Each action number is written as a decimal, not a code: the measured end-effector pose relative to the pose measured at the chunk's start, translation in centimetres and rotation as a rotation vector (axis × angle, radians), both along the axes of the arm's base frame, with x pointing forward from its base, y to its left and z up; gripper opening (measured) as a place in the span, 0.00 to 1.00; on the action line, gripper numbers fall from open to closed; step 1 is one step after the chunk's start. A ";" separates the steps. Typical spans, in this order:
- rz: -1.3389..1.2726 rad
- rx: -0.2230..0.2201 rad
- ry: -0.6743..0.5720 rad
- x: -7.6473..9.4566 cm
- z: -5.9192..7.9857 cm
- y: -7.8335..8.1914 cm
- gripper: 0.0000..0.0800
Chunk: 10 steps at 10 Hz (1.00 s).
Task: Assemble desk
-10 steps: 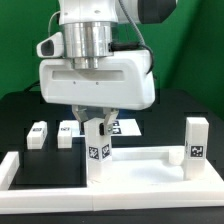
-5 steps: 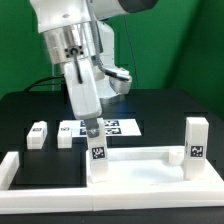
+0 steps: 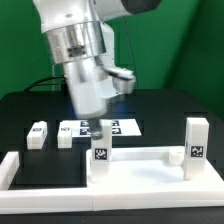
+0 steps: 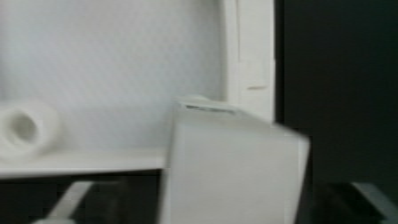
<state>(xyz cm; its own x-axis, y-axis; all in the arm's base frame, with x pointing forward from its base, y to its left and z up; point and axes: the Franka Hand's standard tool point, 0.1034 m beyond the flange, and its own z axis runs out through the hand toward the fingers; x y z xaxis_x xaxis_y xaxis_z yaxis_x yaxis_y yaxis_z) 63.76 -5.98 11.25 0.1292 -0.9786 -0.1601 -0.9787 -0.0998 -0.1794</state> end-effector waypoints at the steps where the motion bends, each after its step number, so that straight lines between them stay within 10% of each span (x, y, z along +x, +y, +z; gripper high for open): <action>1: 0.220 -0.019 -0.035 -0.2 -0.2 0.6 0.76; 10: 0.983 -0.094 -0.138 0.3 -0.4 0.2 0.81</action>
Offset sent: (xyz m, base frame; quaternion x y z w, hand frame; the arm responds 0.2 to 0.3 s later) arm 0.0000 0.0000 0.0000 0.0000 0.0000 -0.1938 0.9810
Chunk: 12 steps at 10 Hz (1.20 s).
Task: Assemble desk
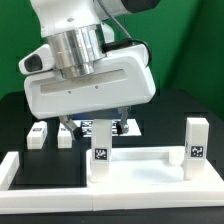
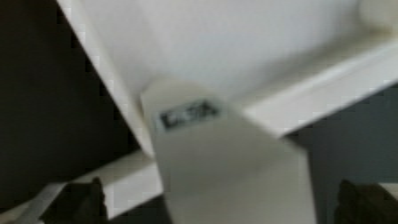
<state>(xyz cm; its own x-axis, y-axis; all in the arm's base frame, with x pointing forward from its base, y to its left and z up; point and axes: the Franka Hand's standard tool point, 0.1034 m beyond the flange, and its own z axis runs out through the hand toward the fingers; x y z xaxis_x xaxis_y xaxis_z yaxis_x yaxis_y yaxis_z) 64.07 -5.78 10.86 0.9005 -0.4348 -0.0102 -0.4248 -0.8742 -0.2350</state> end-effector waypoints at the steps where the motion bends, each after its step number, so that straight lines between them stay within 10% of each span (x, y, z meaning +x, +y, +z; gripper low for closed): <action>1: -0.013 0.000 0.003 0.0 0.0 -0.1 0.66; 3: -0.109 -0.001 0.029 -0.2 -0.1 -0.5 0.39; 12: -1.233 0.099 0.275 -0.3 -0.3 -0.3 0.37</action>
Offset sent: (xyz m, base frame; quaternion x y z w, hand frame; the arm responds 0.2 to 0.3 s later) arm 0.0000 0.0000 0.0000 0.0000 0.0000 0.1938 0.9810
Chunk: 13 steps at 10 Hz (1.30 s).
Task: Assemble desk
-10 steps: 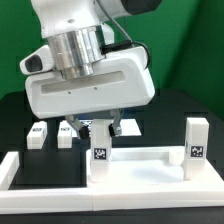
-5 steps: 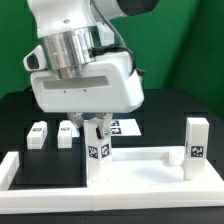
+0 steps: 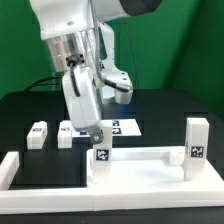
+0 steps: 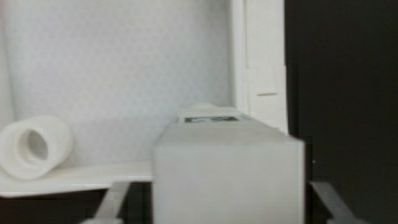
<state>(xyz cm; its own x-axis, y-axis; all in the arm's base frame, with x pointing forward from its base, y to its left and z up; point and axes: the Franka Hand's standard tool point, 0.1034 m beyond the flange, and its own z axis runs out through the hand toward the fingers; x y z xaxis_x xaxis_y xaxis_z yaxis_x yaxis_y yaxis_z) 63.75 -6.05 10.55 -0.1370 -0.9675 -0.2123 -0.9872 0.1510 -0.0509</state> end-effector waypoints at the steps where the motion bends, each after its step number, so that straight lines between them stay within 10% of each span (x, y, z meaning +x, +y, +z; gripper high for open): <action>1: 0.009 -0.001 -0.002 0.0 0.0 0.0 0.38; 2: 0.053 -0.008 -0.013 0.0 0.0 0.0 0.38; 4: 0.429 -0.049 -0.105 0.4 0.2 0.3 0.74; 13: 1.240 -0.126 -0.215 0.0 0.0 0.7 0.81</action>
Offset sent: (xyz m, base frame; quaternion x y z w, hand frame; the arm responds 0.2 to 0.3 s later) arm 0.0033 0.0192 0.0087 0.0077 -0.0420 -0.3961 0.9172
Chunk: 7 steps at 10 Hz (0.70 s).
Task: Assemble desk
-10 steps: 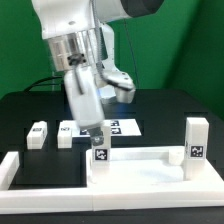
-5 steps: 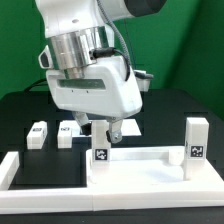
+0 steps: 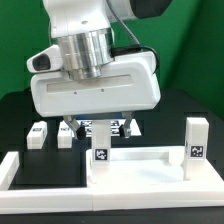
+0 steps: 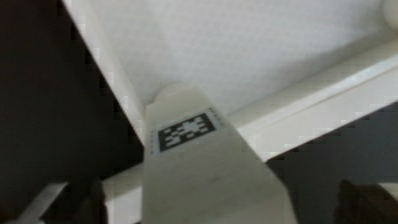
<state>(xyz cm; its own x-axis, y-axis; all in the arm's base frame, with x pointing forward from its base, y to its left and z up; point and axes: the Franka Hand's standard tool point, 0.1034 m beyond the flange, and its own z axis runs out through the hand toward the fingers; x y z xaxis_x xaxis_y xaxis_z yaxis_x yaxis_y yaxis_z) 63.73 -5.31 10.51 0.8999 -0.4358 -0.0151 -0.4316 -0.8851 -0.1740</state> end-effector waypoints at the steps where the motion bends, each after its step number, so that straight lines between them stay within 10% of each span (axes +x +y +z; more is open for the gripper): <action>1: 0.006 -0.001 -0.001 0.0 0.0 0.0 0.69; 4: -0.142 0.003 0.025 -0.1 0.0 -0.5 0.38; 7: -0.511 0.024 0.084 -0.1 0.0 -0.5 0.37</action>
Offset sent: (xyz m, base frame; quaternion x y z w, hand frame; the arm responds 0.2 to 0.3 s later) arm 0.0000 0.0000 0.0000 0.0000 0.0000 0.1296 0.9916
